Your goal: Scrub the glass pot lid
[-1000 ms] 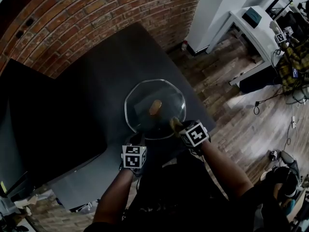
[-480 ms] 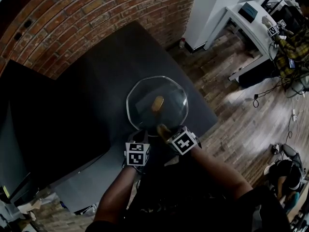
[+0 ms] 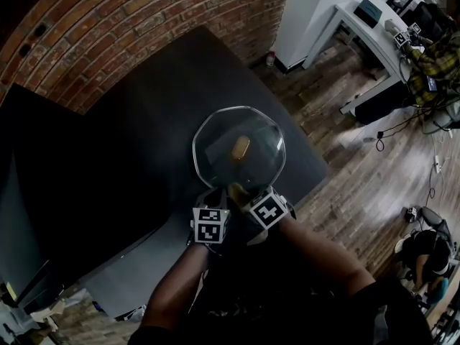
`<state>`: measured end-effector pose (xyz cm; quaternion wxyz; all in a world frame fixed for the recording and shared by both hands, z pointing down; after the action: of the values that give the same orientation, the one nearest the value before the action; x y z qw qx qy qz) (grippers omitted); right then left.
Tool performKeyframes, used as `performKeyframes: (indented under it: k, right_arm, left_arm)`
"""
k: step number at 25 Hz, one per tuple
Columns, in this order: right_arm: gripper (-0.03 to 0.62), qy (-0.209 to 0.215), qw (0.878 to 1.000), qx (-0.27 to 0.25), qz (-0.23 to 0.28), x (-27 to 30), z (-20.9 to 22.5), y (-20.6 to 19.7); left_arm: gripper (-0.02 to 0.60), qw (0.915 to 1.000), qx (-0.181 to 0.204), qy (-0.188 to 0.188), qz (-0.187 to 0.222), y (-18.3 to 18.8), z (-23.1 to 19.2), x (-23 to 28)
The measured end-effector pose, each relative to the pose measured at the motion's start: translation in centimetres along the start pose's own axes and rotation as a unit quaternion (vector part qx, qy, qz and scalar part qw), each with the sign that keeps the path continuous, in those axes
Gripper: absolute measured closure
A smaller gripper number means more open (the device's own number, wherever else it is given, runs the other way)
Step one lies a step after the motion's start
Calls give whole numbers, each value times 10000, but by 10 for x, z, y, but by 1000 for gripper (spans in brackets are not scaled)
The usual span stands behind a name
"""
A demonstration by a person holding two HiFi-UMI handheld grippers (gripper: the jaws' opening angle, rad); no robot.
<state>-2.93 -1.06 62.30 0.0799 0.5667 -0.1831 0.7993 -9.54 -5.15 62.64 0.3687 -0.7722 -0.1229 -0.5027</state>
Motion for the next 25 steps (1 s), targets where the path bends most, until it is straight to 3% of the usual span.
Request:
performKeyframes:
  k: [11, 16, 21, 25]
  right_arm:
    - [543, 124, 9997, 81, 182, 7, -9, 8]
    - [545, 434, 9976, 21, 544, -4, -5, 6]
    - [545, 384, 9891, -294, 1388, -45, 17, 9]
    - [545, 273, 9767, -479, 2075, -95, 38, 10]
  left_arm:
    - [548, 10000, 5, -66, -15, -1, -1, 1]
    - [548, 9992, -385, -55, 85, -2, 1, -1]
    - [548, 9967, -323, 295, 687, 13, 14, -18]
    - [546, 9890, -240, 599, 1328, 38, 36, -49]
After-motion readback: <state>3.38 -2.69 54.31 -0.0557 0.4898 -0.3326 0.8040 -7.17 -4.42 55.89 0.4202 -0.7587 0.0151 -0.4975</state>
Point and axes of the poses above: the fingertips, and each gripper's own axes: x forward along the fingers, z to its right, y out of its top, the point moved 3 cm from there along -x, backward along the fingers, and after that the axes turned 14 degrees about -z, right-handed, at the moved point
